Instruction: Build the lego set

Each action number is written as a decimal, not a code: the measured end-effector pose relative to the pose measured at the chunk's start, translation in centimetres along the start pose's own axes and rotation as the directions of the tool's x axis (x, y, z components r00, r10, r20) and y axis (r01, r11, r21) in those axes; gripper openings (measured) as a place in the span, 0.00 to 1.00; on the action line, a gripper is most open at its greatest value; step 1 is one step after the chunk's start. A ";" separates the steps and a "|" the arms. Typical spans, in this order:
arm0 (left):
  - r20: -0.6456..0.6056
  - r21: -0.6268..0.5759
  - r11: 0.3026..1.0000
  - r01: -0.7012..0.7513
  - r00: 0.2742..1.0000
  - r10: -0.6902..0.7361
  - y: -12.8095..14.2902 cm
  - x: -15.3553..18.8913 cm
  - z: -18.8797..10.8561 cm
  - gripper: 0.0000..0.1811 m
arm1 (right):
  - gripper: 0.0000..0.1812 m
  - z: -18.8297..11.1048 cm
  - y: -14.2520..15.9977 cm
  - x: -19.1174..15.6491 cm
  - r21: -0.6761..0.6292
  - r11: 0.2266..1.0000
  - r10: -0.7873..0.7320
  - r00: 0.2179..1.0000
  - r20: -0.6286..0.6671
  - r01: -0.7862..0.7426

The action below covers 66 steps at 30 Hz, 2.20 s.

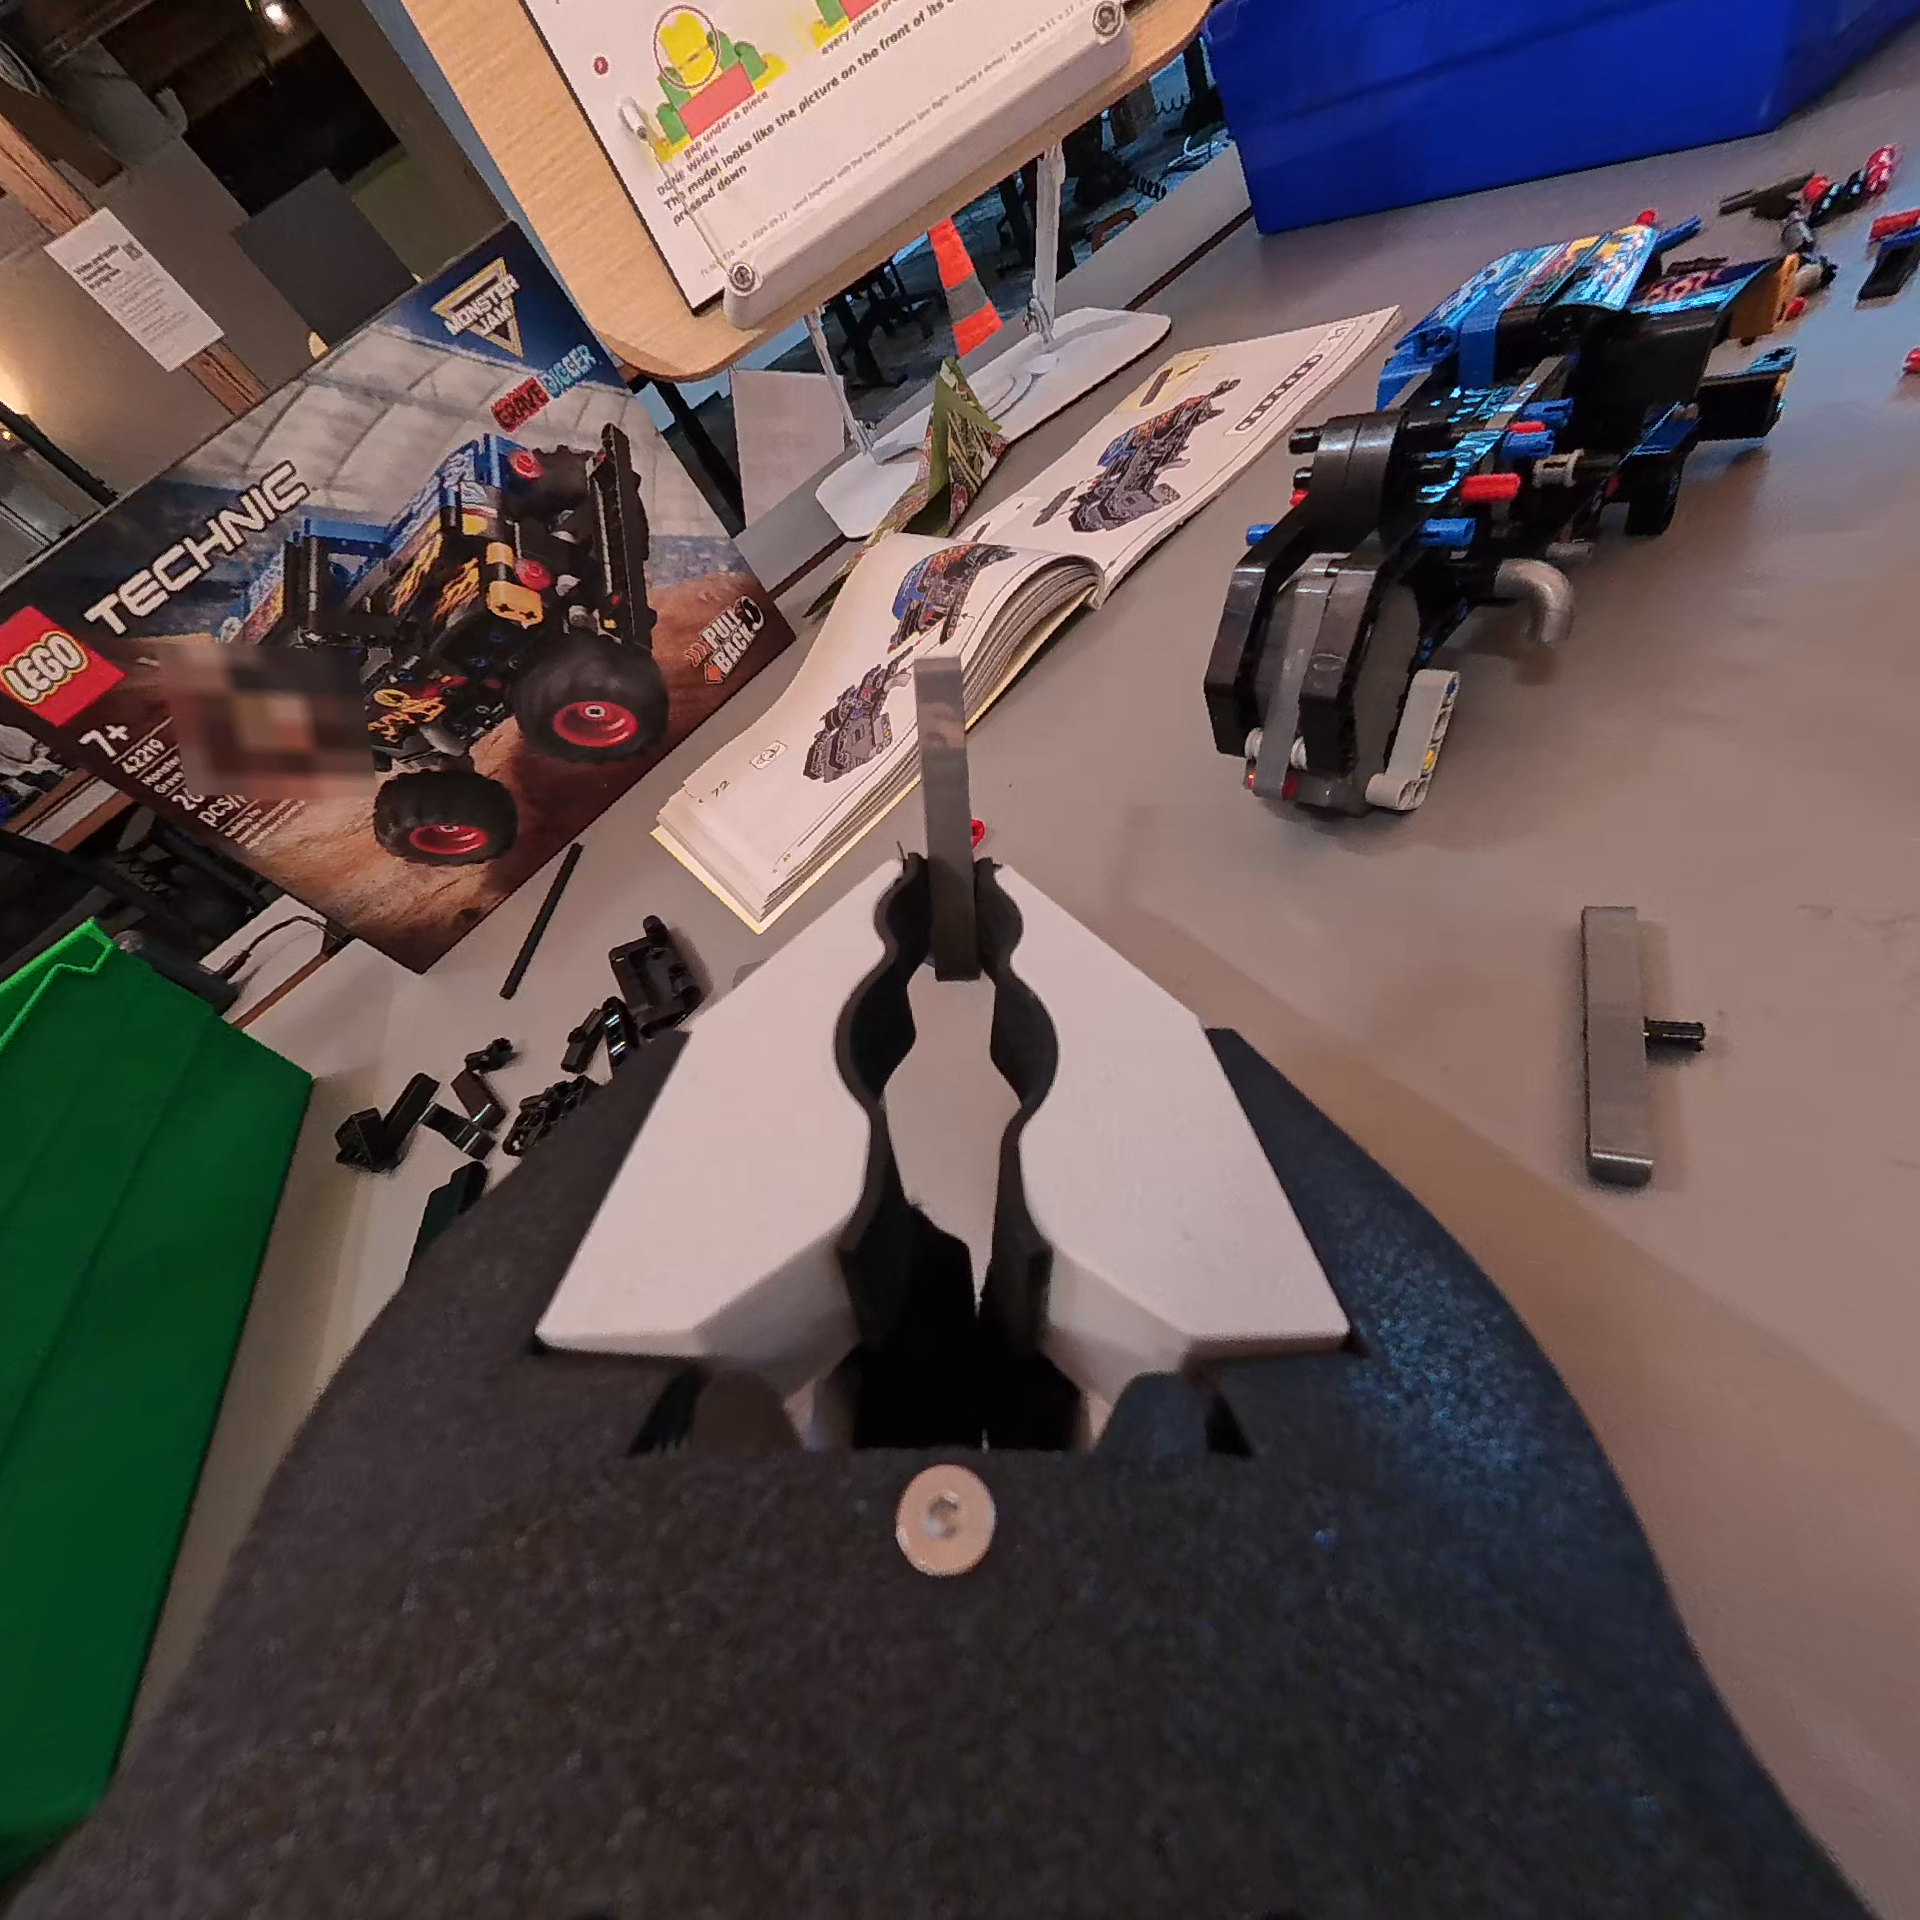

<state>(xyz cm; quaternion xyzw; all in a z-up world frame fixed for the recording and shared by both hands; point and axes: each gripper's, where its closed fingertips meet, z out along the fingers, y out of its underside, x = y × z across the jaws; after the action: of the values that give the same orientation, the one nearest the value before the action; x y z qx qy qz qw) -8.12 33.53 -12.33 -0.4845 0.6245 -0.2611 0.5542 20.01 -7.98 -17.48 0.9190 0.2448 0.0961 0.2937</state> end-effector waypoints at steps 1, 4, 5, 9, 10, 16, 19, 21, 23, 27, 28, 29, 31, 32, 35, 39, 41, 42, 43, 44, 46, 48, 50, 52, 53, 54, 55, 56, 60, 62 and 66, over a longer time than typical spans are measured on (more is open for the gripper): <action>0.001 0.002 1.000 0.002 1.000 -0.002 0.0 0.0 0.0 0.03 | 0.08 -0.4 0.2 0.2 0.046 0.999 0.026 1.000 -0.012 -0.025; 0.000 0.008 1.000 0.009 1.000 -0.009 -0.1 -0.1 -0.1 0.03 | 0.10 -1.6 0.4 0.6 0.281 0.952 0.128 0.992 -0.007 -0.121; -0.002 0.008 1.000 0.010 1.000 -0.010 -0.1 -0.1 -0.1 0.03 | 0.10 -1.8 0.2 0.5 0.381 0.915 0.142 0.990 0.010 -0.135; -0.021 0.017 1.000 0.006 1.000 -0.006 -0.3 0.3 -0.1 0.04 | 0.11 -1.5 0.0 0.0 0.677 0.715 0.168 0.983 0.076 -0.175; -0.026 0.022 1.000 0.009 1.000 -0.008 -0.4 0.4 -0.1 0.03 | 0.12 -1.2 0.2 0.1 0.705 0.684 0.186 0.979 0.080 -0.188; -0.022 0.023 1.000 0.015 1.000 -0.014 -0.4 0.3 -0.1 0.04 | 0.11 -0.7 -0.3 0.4 0.768 0.609 0.185 0.977 0.105 -0.198; -0.023 0.026 1.000 0.017 1.000 -0.016 -0.4 0.3 -0.2 0.03 | 0.09 -0.6 -0.9 0.3 0.774 0.608 0.161 0.982 0.101 -0.179; -0.024 0.026 1.000 0.017 1.000 -0.016 -0.4 0.3 -0.2 0.03 | 0.09 -0.5 -1.0 0.2 0.770 0.616 0.157 0.984 0.086 -0.166; -0.027 0.023 1.000 0.015 1.000 -0.014 -0.4 0.4 -0.1 0.04 | 0.09 -0.1 -0.9 0.1 0.760 0.631 0.156 0.985 0.071 -0.155; -0.027 0.026 1.000 0.006 1.000 -0.005 -0.4 0.5 -0.2 0.04 | 0.06 0.2 -1.0 0.1 0.764 0.624 0.162 0.984 0.080 -0.165; -0.028 0.026 1.000 0.006 1.000 -0.005 -0.4 0.5 -0.2 0.04 | 0.06 0.3 -0.9 0.1 0.764 0.624 0.164 0.983 0.081 -0.167; -0.027 0.026 1.000 0.006 1.000 -0.006 -0.4 0.5 -0.2 0.03 | 0.06 0.4 -0.9 0.2 0.763 0.625 0.164 0.983 0.081 -0.167; -0.025 0.026 1.000 0.008 1.000 -0.008 -0.5 0.4 -0.2 0.04 | 0.06 0.5 -1.0 0.1 0.762 0.625 0.161 0.983 0.082 -0.166; -0.025 0.025 1.000 0.009 1.000 -0.008 -0.4 0.4 -0.2 0.04 | 0.06 0.5 -0.9 0.1 0.760 0.628 0.162 0.983 0.080 -0.166; -0.024 0.022 1.000 0.006 1.000 -0.005 -0.4 0.4 -0.1 0.04 | 0.06 0.7 -0.7 0.4 0.764 0.622 0.170 0.982 0.084 -0.173; -0.025 0.018 1.000 -0.002 1.000 0.002 -0.4 0.5 -0.1 0.04 | 0.06 0.9 -0.8 0.3 0.763 0.619 0.162 0.981 0.109 -0.187; -0.024 0.016 1.000 -0.003 1.000 0.003 -0.3 0.5 -0.1 0.04 | 0.06 0.9 -1.0 0.2 0.762 0.620 0.154 0.982 0.112 -0.184; -0.024 0.016 1.000 -0.003 1.000 0.004 -0.3 0.5 -0.1 0.04 | 0.06 0.9 -1.0 0.2 0.765 0.618 0.154 0.982 0.109 -0.182; -0.024 0.015 1.000 -0.003 1.000 0.004 -0.3 0.5 0.0 0.04 | 0.05 0.9 -1.0 0.2 0.765 0.619 0.154 0.982 0.107 -0.180; -0.024 0.014 1.000 -0.003 1.000 0.004 -0.3 0.5 0.0 0.04 | 0.05 0.9 -1.0 0.3 0.766 0.618 0.155 0.982 0.104 -0.178; -0.023 0.012 1.000 -0.005 1.000 0.006 -0.3 0.5 0.0 0.04 | 0.05 0.7 -1.1 0.3 0.773 0.609 0.151 0.983 0.106 -0.177; -0.023 0.010 1.000 -0.008 1.000 0.008 -0.3 0.5 0.0 0.04 | 0.05 0.9 -1.0 0.2 0.764 0.621 0.148 0.983 0.107 -0.176; -0.023 0.009 1.000 -0.009 1.000 0.009 -0.3 0.5 0.0 0.04 | 0.05 0.9 -1.1 0.2 0.766 0.618 0.145 0.983 0.109 -0.176; -0.023 0.009 1.000 -0.009 1.000 0.009 -0.3 0.5 0.0 0.03 | 0.05 1.0 -1.1 0.2 0.765 0.619 0.143 0.983 0.116 -0.180; -0.023 0.009 1.000 -0.008 1.000 0.009 -0.3 0.5 0.0 0.03 | 0.05 1.1 -1.1 0.2 0.763 0.621 0.143 0.983 0.116 -0.180; -0.023 0.008 1.000 -0.008 1.000 0.009 -0.3 0.5 0.0 0.03 | 0.04 1.0 -1.1 0.2 0.766 0.618 0.144 0.983 0.111 -0.177; -0.023 0.007 1.000 -0.009 1.000 0.009 -0.2 0.5 0.1 0.04 | 0.03 0.9 -1.1 0.3 0.771 0.613 0.145 0.984 0.104 -0.172; -0.023 0.006 1.000 -0.010 1.000 0.010 -0.2 0.5 0.1 0.04 | 0.03 0.9 -1.2 0.3 0.774 0.610 0.144 0.984 0.101 -0.169; -0.022 0.004 1.000 -0.013 1.000 0.013 -0.2 0.5 0.1 0.04 | 0.03 0.8 -1.3 0.2 0.779 0.606 0.139 0.986 0.093 -0.159; -0.022 0.003 1.000 -0.013 1.000 0.013 -0.2 0.5 0.1 0.04 | 0.03 0.4 -1.5 0.3 0.791 0.594 0.138 0.987 0.084 -0.150; -0.021 0.004 1.000 -0.013 1.000 0.013 -0.2 0.5 0.1 0.03 | 0.03 -0.4 -1.8 0.3 0.808 0.571 0.137 0.988 0.075 -0.141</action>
<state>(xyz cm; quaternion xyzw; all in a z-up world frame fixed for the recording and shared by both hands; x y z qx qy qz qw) -7.95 33.05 -12.41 -0.4765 0.6329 -0.2638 0.5503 19.45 -6.36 -18.19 0.9680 0.1881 -0.0052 -0.1660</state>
